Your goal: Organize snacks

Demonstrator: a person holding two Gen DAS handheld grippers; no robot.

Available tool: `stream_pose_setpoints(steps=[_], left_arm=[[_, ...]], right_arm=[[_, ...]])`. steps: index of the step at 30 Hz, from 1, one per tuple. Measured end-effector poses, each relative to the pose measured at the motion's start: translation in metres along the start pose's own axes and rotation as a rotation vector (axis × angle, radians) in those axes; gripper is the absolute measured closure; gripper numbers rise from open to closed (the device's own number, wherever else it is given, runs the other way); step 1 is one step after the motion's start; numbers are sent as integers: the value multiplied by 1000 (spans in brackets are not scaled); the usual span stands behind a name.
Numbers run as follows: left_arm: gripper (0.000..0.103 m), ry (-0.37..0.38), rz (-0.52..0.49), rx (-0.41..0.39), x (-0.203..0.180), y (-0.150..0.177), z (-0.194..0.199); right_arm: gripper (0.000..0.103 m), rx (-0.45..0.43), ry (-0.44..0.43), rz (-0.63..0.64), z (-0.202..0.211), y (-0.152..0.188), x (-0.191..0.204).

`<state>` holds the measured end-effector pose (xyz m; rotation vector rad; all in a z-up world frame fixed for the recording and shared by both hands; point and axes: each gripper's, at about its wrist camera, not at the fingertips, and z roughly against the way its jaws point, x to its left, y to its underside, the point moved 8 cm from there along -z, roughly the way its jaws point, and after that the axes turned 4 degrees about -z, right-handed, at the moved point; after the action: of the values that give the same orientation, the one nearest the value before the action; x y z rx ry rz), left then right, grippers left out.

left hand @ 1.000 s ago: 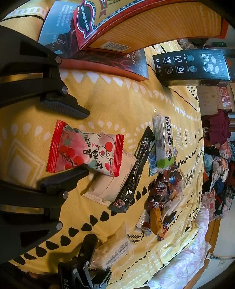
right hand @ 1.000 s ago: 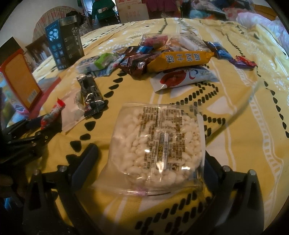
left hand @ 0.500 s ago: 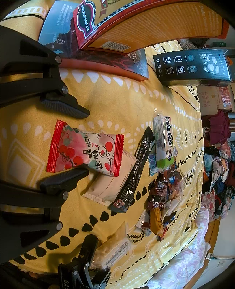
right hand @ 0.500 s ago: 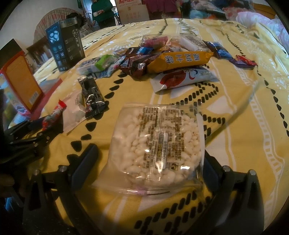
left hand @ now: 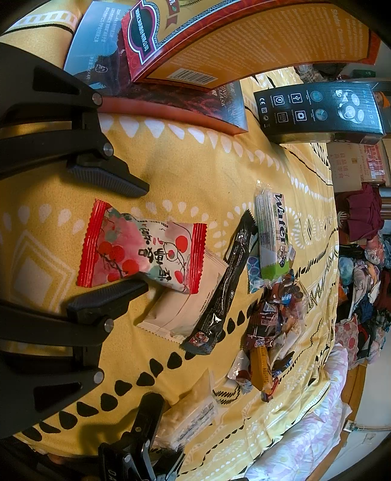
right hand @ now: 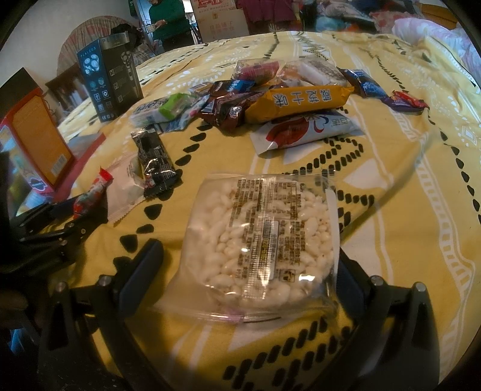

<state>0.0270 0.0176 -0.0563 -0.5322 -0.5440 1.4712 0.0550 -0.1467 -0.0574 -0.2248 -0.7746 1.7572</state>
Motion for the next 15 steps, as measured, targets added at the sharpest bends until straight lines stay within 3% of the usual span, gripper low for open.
stream_pose_setpoints(steps=[15], left_arm=[[43, -2, -3, 0, 0, 0, -1]], right_arm=[[0, 0, -1, 0, 1, 0, -1]])
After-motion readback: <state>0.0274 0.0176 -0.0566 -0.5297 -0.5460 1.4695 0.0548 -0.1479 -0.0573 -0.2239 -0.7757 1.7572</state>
